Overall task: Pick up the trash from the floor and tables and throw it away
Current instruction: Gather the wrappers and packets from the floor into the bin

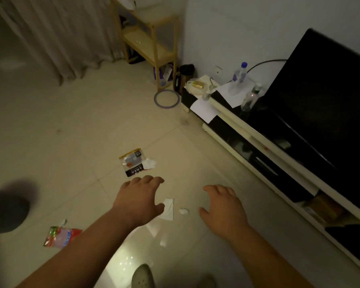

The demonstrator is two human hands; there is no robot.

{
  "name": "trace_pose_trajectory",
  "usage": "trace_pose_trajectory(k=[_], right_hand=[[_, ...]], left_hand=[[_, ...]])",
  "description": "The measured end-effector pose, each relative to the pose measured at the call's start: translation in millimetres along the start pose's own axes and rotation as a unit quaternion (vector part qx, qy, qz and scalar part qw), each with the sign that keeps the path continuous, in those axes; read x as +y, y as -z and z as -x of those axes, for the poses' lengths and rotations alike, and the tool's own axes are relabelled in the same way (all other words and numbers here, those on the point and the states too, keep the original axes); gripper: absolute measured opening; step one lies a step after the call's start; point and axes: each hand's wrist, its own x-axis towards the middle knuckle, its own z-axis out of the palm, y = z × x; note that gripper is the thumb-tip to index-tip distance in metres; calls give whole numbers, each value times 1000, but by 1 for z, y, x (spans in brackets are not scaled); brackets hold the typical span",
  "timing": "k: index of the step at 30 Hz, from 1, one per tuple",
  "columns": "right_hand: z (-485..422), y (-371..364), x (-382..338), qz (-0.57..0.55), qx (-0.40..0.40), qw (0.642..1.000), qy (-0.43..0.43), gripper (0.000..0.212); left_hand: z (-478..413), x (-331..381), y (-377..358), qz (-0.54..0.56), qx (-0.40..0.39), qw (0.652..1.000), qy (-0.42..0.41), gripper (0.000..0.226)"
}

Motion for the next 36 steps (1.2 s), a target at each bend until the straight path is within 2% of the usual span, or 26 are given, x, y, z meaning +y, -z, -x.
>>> trace_pose_trajectory(k=[4,11,17,22,26,29,33,36], right_hand=[[-68,-72,36,12,-14,1000,14,58],[-182,-238,116,30,-31,999,17,59],[-238,-404,156,12,-47,999,16,53],[-281,-503,194,16,-40,999,23,55],[-301,-568,212,2,-52,999,13,57],[-302,-609,215,-24,-59,998,23,55],[-296,-638,211,-31,-67,997,26,44],[-297,-648,213,-38,-56,998,18,33]], left_hand=[[-70,-17,-81,-20,-15,1000,-3,74],[-183,-46,-266,-9,-43,999,12,80],[-252,-72,-434,24,-108,993,37,82],[-309,-90,-540,75,-113,989,49,87],[-335,-107,-605,102,-106,987,56,92],[-336,-115,-638,84,-103,989,65,95],[-329,-117,-656,64,-70,994,55,88],[-325,-116,-663,91,-67,993,41,70]])
